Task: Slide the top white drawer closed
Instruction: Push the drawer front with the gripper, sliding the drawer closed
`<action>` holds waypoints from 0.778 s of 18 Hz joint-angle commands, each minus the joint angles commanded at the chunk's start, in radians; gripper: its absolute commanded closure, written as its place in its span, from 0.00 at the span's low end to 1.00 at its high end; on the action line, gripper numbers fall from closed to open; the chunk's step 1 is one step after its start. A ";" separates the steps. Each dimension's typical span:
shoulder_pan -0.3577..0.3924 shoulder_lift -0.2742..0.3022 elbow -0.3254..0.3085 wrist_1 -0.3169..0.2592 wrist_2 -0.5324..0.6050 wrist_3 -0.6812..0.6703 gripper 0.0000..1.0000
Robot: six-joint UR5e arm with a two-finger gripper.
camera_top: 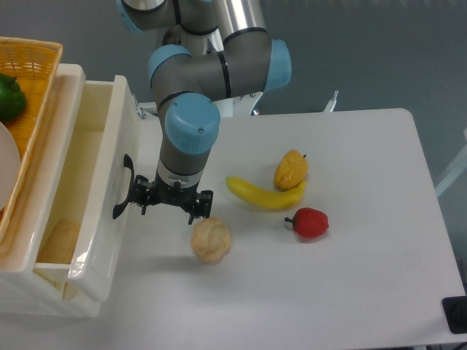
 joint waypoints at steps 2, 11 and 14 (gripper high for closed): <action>-0.009 0.000 0.003 0.002 0.000 0.000 0.00; -0.044 0.000 0.003 0.005 0.003 -0.034 0.00; -0.058 -0.003 0.003 0.006 0.012 -0.035 0.00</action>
